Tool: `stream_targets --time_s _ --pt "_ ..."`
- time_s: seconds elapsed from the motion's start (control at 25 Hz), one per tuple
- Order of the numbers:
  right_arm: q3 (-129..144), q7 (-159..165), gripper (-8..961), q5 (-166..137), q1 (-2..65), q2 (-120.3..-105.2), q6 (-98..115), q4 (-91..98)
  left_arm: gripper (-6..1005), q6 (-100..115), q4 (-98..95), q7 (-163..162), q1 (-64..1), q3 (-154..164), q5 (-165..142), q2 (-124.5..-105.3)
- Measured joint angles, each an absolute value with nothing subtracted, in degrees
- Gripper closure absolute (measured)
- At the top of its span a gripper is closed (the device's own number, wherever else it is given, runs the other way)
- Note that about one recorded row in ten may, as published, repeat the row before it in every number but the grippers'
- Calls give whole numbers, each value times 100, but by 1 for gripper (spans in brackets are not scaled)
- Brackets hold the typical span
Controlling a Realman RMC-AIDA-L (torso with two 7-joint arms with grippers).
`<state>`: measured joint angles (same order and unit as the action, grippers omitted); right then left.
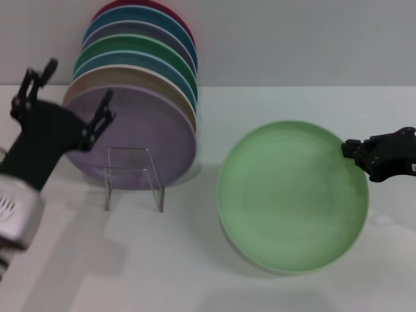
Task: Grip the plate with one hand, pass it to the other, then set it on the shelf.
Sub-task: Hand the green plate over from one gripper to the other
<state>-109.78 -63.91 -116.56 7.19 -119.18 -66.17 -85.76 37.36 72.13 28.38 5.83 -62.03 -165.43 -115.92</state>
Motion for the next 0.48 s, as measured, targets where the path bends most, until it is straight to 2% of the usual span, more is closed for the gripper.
stream_targets --time_s 0.08,0.16,0.28,0.32,0.36,0.48 --pt "-10978 -6391 940 -11656 722 -11918 -6617 -8576 166 2800 8156 3291 796 -6264 -16536 -11729" --pt "-10977 -6393 940 -11654 725 -11918 -6613 -8576 166 1948 8939 3291 881 -6247 -16524 -11752" --pt "-10955 -6437 940 -11654 729 -11918 -6545 -8568 166 1567 9300 3106 865 -6207 -16518 -11723" --pt "-10944 -6473 940 -11654 729 -11918 -6511 -8566 166 1224 9599 2911 830 -6155 -16519 -11680" --pt "-10932 -6507 940 -11653 728 -11918 -6483 -8565 166 283 10212 2319 618 -6021 -16515 -11553" --pt "-10926 -6562 940 -11652 748 -11918 -6426 -8541 166 -200 10452 2035 448 -5987 -16505 -11505"
